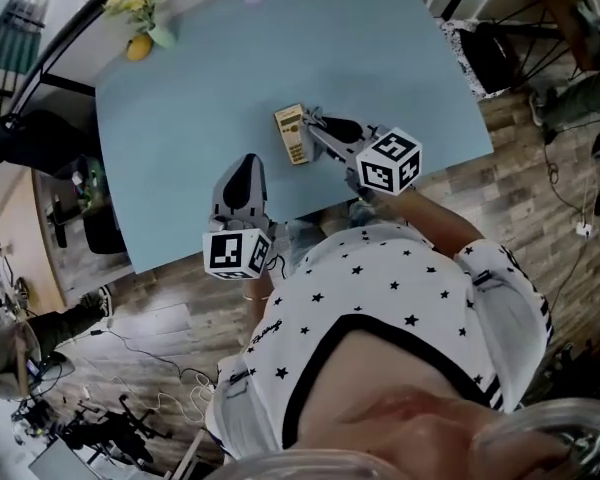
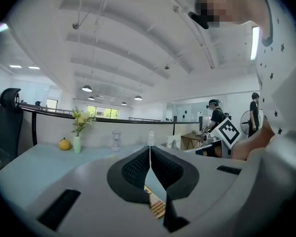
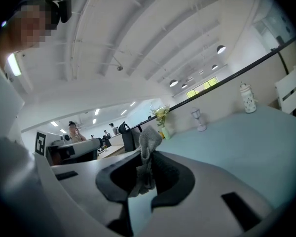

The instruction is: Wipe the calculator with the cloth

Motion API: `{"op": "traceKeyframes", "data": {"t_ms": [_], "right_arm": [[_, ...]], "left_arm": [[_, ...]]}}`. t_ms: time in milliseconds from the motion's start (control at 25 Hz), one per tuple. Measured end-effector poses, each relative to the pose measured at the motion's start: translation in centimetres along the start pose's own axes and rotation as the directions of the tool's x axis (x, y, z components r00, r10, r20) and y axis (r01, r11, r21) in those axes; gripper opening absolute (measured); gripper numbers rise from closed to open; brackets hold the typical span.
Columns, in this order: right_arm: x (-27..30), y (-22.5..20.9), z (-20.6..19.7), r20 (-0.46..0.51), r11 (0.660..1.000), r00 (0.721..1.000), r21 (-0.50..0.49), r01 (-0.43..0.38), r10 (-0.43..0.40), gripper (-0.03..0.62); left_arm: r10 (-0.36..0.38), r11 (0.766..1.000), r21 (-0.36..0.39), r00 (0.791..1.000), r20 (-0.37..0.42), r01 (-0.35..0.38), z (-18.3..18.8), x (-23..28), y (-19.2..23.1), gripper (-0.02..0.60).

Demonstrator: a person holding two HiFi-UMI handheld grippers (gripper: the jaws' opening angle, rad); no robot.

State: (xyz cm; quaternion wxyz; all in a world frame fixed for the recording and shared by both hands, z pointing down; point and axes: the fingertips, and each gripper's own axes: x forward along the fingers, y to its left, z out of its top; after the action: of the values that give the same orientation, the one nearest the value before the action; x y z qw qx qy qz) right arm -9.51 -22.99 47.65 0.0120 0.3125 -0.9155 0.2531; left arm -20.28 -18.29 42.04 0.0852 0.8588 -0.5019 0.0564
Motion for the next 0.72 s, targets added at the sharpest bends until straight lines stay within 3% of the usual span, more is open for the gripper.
{"op": "traceKeyframes", "data": {"t_ms": [240,720], "right_arm": [[1.8,0.2,-0.6,0.007,0.994,0.994,0.010,0.109,-0.109,0.048],[4.6,-0.6,-3.2,-0.058,0.963,0.962,-0.021,0.268,-0.269,0.053]], "left_arm": [[-0.077,0.997,0.026,0.997,0.012,0.077,1.1,0.3,3.4,0.031],[-0.174,0.984,-0.040,0.985,0.004,0.174,-1.1,-0.3,7.4,0.031]]}}
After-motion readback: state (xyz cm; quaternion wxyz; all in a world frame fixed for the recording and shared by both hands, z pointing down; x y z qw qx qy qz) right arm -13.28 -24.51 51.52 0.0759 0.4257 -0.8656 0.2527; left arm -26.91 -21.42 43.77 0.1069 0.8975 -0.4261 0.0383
